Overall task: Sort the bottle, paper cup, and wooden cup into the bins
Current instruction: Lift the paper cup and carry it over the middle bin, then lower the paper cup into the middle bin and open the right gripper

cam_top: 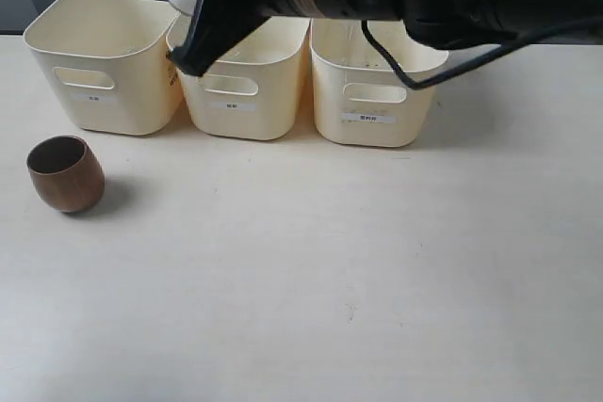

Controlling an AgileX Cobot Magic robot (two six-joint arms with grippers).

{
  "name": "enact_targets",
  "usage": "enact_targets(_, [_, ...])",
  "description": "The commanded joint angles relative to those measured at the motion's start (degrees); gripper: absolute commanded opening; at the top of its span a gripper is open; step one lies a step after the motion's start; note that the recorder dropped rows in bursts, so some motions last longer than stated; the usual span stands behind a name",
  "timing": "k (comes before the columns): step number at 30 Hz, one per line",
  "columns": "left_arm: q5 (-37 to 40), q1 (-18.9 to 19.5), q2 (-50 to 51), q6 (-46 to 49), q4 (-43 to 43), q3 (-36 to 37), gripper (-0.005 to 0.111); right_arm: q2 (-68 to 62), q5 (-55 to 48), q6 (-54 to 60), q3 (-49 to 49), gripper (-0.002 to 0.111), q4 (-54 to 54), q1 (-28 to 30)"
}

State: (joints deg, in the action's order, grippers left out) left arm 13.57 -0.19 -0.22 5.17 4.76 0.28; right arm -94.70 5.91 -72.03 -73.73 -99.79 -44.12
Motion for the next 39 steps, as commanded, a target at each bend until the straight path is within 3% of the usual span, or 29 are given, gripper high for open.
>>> enact_targets(1, [-0.26,-0.04,0.22,-0.11,-0.13,-0.28,0.0,-2.57,-6.71,-0.08,-3.89,-0.001,1.26,0.12])
enact_targets(19, [-0.26,-0.04,0.22,-0.11,-0.13,-0.28,0.0,-25.9,-16.45,0.17,-24.97,-0.001,3.09,0.68])
enact_targets(28, [-0.26,-0.04,0.22,-0.11,-0.13,-0.28,0.0,-32.5,-14.0,0.17,-26.55,-0.001,11.84,4.66])
enact_targets(39, [-0.26,-0.04,0.22,-0.11,-0.13,-0.28,0.0,-35.85,-12.86,0.17,-26.55,-0.001,14.38,4.66])
